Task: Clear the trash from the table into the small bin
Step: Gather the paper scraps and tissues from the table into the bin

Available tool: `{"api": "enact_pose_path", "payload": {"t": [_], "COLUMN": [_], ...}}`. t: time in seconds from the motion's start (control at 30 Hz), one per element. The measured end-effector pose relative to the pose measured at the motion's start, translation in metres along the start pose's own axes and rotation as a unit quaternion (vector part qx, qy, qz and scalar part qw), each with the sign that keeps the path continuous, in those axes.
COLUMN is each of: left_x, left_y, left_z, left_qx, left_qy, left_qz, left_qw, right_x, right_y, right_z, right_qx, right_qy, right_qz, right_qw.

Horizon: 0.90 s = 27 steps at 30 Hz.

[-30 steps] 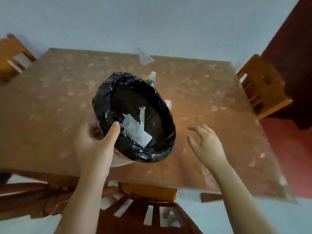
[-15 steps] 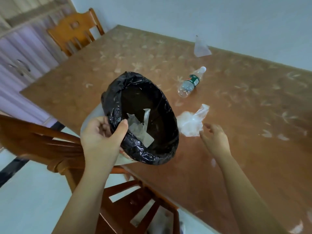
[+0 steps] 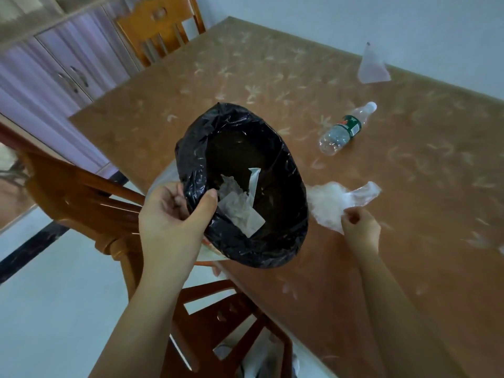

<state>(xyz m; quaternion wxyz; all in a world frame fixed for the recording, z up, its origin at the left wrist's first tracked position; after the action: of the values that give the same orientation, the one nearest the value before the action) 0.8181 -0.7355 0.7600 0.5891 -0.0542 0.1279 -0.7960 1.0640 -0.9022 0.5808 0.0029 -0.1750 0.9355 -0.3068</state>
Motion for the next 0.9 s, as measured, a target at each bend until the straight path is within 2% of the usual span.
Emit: {"api": "enact_pose_path", "payload": {"t": [0.33,0.5,0.7,0.8,0.9], "left_x": [0.012,0.011,0.022,0.029,0.035], "left_y": [-0.026,-0.039,-0.056,-0.067,-0.074], "left_z": [-0.008,-0.010,-0.003,-0.001,-0.001], "left_qx": [0.026,0.035,0.079,0.095,0.109], "left_qy": [-0.023,-0.041,-0.041,-0.034,-0.030], "left_qz": [0.042,0.015,-0.027,-0.069,-0.108], "left_qw": [0.999,0.998,0.996,0.992,0.988], "right_x": [0.035,0.066,0.119,0.151,0.186], "right_y": [-0.012,-0.044,-0.087,-0.095,-0.088], "right_z": [-0.051,-0.085,-0.122,-0.143,-0.160], "right_qx": [-0.104,-0.128,-0.221,-0.263,-0.267], "right_qy": [-0.072,-0.109,-0.142,-0.157,-0.177], "right_qz": [0.054,0.113,0.186,0.171,0.118], "right_qw": [0.990,0.979,0.947,0.937,0.940]}}
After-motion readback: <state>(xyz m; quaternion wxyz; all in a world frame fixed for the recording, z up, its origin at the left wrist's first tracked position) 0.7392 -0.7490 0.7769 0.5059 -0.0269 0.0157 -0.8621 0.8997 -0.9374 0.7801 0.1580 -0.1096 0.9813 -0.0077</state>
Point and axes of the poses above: each hand's wrist, its own x-axis away from the middle knuckle, its own y-axis out of the palm, z = x × y, the point moved 2 cm from there along -x, towards the middle knuckle, and after that the axes turned 6 degrees about -y, right-handed, at the moved point
